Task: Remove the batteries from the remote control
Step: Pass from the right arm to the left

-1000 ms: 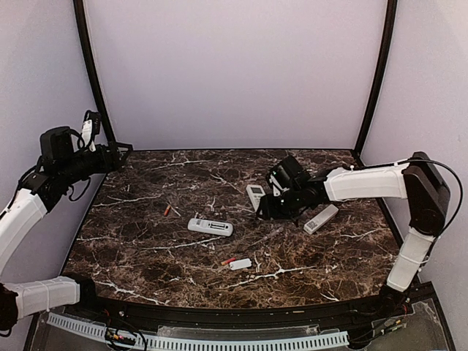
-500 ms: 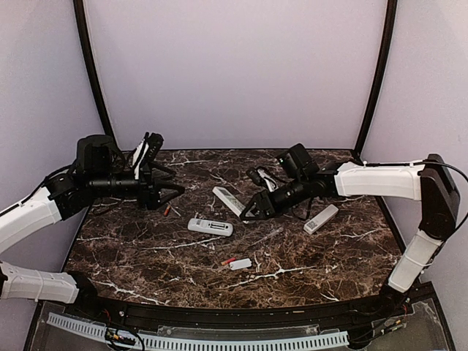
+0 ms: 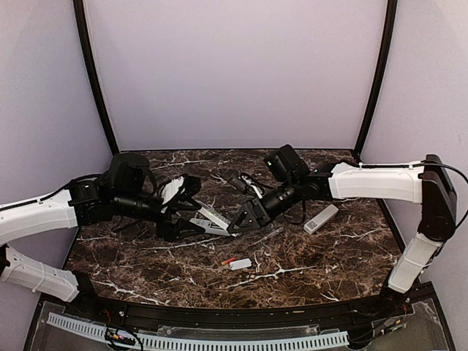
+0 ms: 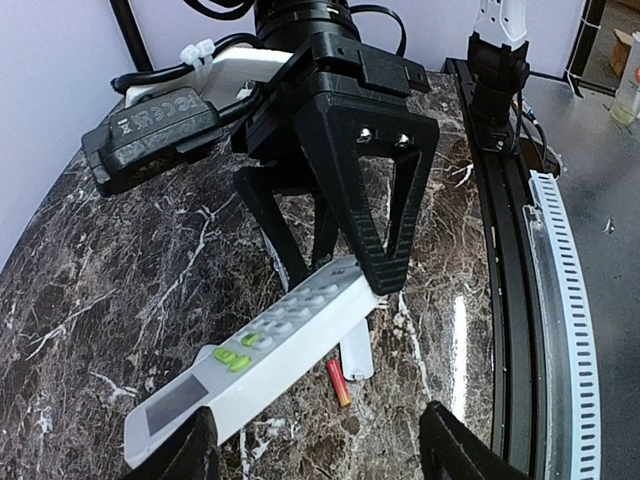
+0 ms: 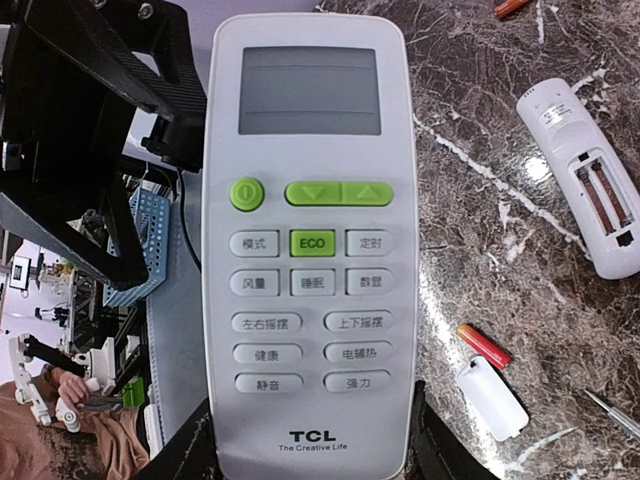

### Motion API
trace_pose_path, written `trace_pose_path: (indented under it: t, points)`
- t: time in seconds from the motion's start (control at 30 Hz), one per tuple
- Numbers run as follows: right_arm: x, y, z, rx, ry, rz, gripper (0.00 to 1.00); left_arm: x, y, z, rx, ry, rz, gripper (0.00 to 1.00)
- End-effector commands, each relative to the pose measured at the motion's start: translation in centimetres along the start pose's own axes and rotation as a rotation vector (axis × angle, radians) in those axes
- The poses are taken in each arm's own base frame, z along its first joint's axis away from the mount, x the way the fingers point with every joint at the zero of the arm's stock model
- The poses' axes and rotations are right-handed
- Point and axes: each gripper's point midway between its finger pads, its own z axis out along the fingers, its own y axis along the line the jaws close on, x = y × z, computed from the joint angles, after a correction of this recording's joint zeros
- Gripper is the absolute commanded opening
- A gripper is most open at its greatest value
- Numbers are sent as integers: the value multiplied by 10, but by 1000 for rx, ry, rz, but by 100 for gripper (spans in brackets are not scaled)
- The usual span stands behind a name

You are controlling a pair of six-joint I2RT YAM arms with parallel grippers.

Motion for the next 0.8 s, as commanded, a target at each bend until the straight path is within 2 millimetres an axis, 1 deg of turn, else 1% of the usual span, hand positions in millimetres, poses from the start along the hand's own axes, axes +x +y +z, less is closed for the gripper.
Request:
trace_pose_path:
  t: [0.0, 0.07, 0.17, 0.2, 0.23, 0.33, 0.37, 0.6, 0.77]
  points:
    - [-3, 19, 4, -76, 17, -48, 16, 0, -4, 0, -13, 32, 78, 68]
    - [-2, 21, 5, -87, 26, -47, 16, 6, -7, 5, -8, 57, 90, 68]
    - [0, 26, 7, -106, 44, -53, 16, 15, -12, 15, -28, 115, 144, 71]
    - [1, 27, 8, -110, 51, -55, 16, 20, -10, 18, -47, 141, 156, 71]
    - [2, 27, 10, -112, 59, -54, 16, 21, -14, 21, -42, 149, 178, 72]
    - [5, 26, 13, -115, 79, -53, 16, 27, -12, 27, -80, 187, 211, 71]
    - [6, 26, 14, -116, 84, -52, 16, 25, -14, 29, -84, 185, 228, 71]
    - [11, 25, 18, -132, 109, -44, 16, 27, -12, 26, -133, 177, 265, 71]
    - [13, 26, 18, -142, 119, -43, 15, 38, -8, 31, -157, 221, 288, 70]
